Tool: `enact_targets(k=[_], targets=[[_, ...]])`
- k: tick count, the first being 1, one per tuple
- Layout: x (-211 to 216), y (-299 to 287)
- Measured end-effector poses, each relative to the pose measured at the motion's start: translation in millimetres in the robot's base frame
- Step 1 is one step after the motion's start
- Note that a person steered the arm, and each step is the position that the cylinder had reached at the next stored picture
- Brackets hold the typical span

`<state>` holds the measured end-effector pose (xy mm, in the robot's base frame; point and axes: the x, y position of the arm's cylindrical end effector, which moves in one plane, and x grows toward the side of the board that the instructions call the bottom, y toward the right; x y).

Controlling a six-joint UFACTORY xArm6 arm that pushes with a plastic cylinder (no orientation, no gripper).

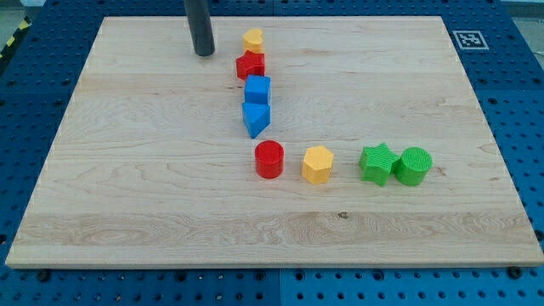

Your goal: Move your arm to the top center

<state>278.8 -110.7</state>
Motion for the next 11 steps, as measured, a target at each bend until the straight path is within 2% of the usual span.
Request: enact_targets(k=[9, 10, 11], targets=[[4.8, 33.4], [-20.0, -1.8], [-74.2, 13.0]])
